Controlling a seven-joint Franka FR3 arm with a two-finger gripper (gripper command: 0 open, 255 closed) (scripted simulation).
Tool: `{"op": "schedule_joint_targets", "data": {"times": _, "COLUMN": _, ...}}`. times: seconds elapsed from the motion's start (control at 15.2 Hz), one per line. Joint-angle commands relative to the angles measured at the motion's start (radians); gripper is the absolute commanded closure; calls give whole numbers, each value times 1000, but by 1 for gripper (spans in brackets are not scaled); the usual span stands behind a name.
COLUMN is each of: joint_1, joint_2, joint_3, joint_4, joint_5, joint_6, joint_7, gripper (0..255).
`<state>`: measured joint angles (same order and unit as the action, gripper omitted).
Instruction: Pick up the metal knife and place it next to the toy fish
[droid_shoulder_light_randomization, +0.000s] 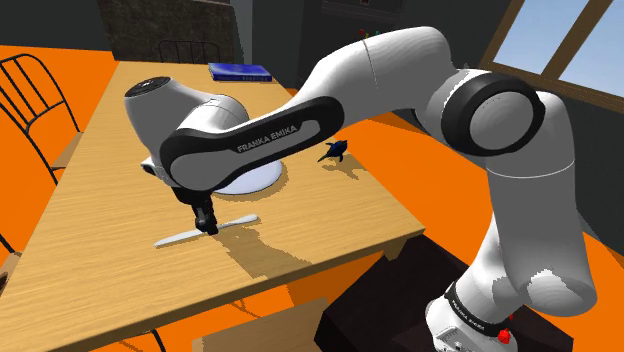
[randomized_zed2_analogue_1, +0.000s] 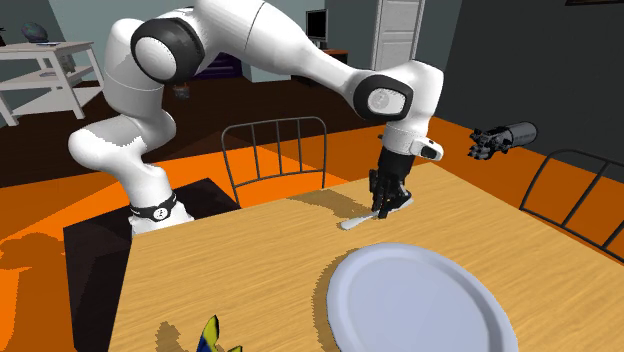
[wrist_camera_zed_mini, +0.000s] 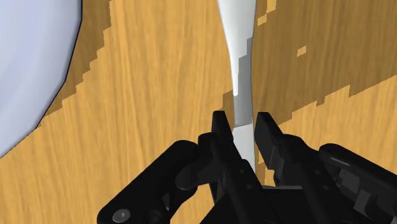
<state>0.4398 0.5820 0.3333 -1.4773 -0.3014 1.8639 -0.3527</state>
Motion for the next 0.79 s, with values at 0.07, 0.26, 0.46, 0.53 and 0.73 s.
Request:
{"op": "schedule_joint_targets", "data": {"times": 0.07, "joint_1": 0, "joint_2": 12, "joint_3": -6, "joint_4": 7, "joint_5": -4, "joint_6": -7, "joint_7": 1, "gripper": 255}}
{"op": "schedule_joint_targets", "data": {"times": 0.26, "joint_1": -1, "joint_2": -3, "joint_3": -2, "joint_4": 25, "joint_5": 2, "joint_6": -39, "joint_7": -5, "gripper": 255}}
{"op": "schedule_joint_targets", "data": {"times": 0.46, "joint_1": 0, "joint_2": -16, "joint_3": 0, "joint_4": 46, "joint_5": 8, "joint_6": -71, "joint_7": -12, "gripper": 255}}
{"op": "schedule_joint_targets", "data": {"times": 0.53, "joint_1": 0, "joint_2": -19, "joint_3": 1, "joint_4": 53, "joint_5": 9, "joint_6": -82, "joint_7": -14, "gripper": 255}}
{"op": "schedule_joint_targets", "data": {"times": 0.73, "joint_1": 1, "joint_2": -30, "joint_3": 4, "joint_4": 78, "joint_5": 14, "joint_6": -116, "joint_7": -20, "gripper": 255}}
